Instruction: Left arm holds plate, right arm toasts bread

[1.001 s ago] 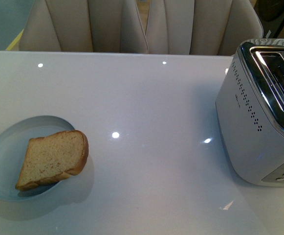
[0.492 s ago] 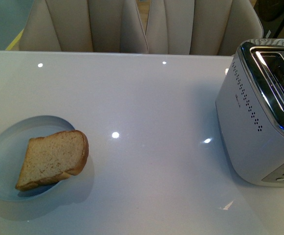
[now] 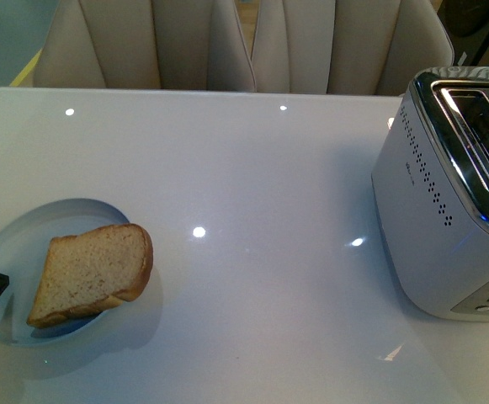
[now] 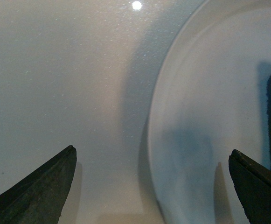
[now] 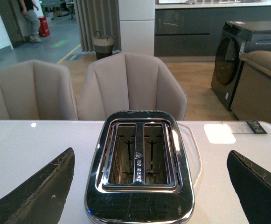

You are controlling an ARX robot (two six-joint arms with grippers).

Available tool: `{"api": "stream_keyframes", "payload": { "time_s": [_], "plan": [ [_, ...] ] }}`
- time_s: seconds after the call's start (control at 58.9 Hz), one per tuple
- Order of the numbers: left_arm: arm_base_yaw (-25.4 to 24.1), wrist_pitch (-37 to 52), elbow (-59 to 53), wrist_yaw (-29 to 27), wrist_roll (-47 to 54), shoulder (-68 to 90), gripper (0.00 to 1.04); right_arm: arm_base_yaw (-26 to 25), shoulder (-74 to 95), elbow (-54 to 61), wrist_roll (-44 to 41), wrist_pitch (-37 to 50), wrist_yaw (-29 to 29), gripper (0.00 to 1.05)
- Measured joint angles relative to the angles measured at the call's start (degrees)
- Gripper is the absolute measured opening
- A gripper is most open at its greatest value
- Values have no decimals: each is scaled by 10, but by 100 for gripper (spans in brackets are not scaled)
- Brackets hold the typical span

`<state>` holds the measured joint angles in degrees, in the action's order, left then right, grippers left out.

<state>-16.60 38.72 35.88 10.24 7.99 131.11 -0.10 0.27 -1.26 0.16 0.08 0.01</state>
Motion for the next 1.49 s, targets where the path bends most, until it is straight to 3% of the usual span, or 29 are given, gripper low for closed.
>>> {"api": "stream_keyframes", "payload": {
  "time_s": [0.339,0.611,0.831,1.289,1.493],
  "plan": [
    [31,-29,37,-25,-16,24,97,0,0,0,0,0,0,96],
    [30,-76,43,-6,-66,16,34,0,0,0,0,0,0,96],
    [11,-110,42,39,-141,-5,3,0,0,0,0,0,0,96],
    [-50,-161,-43,127,-237,-148,3,0,0,0,0,0,0,96],
    [-48,-217,-67,148,-254,-250,3,0,0,0,0,0,0,96]
  ]
}}
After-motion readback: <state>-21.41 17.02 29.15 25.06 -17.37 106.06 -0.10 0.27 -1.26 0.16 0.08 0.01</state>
